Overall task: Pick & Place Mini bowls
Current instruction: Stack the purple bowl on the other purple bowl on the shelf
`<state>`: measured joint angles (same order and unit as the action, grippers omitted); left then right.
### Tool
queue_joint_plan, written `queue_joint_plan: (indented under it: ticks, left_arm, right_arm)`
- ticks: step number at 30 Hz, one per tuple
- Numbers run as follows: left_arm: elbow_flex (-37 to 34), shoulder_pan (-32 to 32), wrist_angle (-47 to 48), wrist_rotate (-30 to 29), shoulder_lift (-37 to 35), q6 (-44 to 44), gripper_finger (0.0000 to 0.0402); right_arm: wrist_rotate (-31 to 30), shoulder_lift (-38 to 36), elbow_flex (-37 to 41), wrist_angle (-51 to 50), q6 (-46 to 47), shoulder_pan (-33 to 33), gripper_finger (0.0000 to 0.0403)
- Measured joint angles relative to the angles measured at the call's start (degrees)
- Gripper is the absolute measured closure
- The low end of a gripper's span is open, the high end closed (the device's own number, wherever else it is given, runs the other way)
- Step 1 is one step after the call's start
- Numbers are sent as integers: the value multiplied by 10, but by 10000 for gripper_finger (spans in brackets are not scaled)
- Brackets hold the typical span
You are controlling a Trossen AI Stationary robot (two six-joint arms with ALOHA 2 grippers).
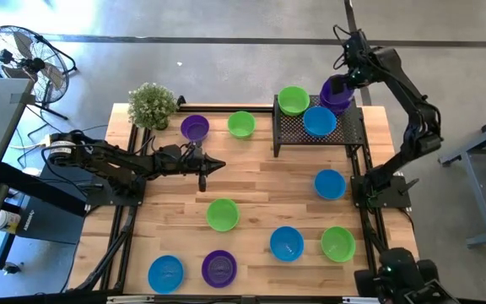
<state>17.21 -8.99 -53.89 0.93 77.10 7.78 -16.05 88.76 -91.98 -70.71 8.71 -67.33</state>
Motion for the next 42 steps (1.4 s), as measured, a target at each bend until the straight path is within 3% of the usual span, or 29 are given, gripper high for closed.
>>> queue_joint_plan:
  ticks: [9, 21, 24, 30, 42]
  left_arm:
    - [0, 0, 0, 0, 0, 0, 399]
    - [0, 0, 0, 0, 0, 0, 399]
    - [0, 0, 0, 0, 0, 0, 399]
    - [0, 0, 0, 0, 0, 0, 399]
    - [0, 0, 0, 0, 0, 0, 399]
  right_arm:
    - [9, 11, 0, -3, -2, 0, 383]
    - [25, 11, 0, -15, -13, 0, 311]
    - [30, 11, 0, -27, -18, 0, 321]
    - [27, 11, 0, -36, -29, 0, 395]
    - [60, 7, 0, -29, 0, -14, 395]
